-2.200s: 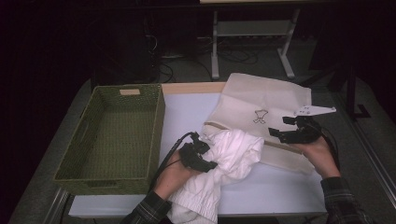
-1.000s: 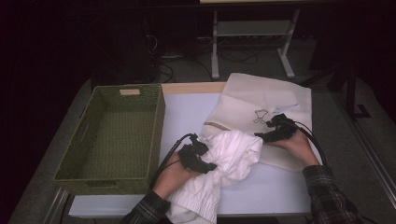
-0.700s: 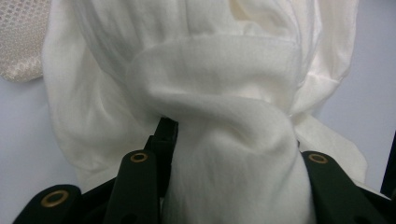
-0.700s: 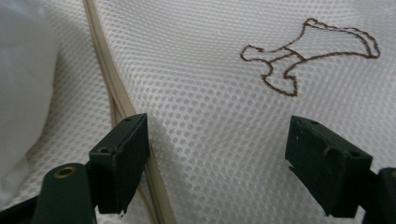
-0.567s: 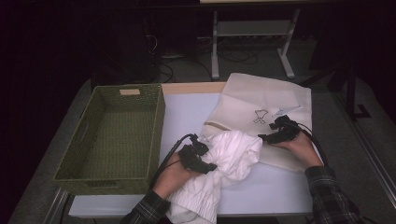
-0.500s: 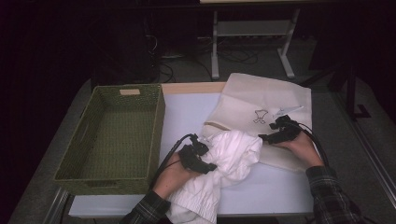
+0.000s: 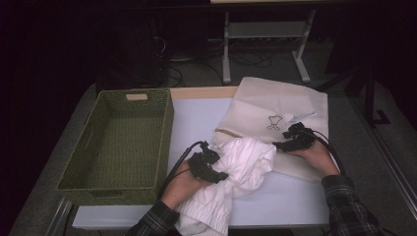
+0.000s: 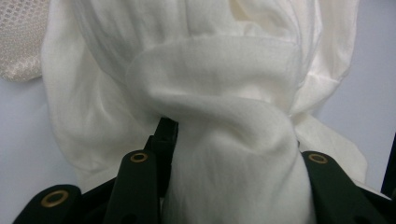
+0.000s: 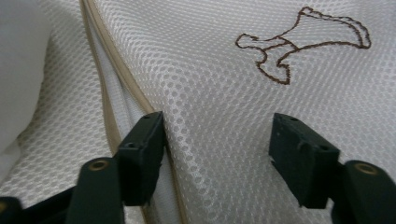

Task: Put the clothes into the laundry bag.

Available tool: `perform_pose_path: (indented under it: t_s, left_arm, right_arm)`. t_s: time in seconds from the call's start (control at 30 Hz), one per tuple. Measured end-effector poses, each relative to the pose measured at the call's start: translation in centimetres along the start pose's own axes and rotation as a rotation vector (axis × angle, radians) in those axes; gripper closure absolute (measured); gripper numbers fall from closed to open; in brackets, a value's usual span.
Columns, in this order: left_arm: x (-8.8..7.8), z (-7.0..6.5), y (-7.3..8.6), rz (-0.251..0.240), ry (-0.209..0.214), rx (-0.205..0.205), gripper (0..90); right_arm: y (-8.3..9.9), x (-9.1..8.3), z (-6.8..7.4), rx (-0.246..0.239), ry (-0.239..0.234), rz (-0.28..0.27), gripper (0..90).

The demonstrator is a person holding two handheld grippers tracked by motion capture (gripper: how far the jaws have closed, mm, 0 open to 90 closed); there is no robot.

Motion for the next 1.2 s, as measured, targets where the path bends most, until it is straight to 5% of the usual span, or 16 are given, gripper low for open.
perform_pose_path:
  t_s: [0.17, 0.4, 0.83, 1.2]
  left_arm:
    - [0.1, -0.1, 0.0, -0.001, -0.004, -0.001, 56.8]
    - [0.1, -0.1, 0.0, 0.002, -0.009, 0.005, 56.9]
    - [0.2, -0.2, 0.0, 0.007, -0.020, 0.013, 56.9]
    - [0.2, -0.2, 0.0, 0.007, -0.019, 0.016, 56.9]
  right_arm:
    - [-0.1, 0.0, -0.1, -0.001, 0.019, -0.007, 50.5]
    - [-0.8, 0.2, 0.0, 0.023, 0.030, -0.011, 83.9]
    - [-4.6, -3.3, -0.2, 0.080, 0.001, -0.162, 85.4]
    - [-7.3, -6.5, 0.3, 0.062, 0.023, -0.235, 85.4]
Point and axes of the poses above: each handheld gripper's, and its own axes: x roughly forward along the jaws, y roughly out of its underside, z roughly to its left, the point moved 9 cm from there along x, roughly forward along the jaws, and after that the axes turned 1 degree about y, right-handed, at the moved point
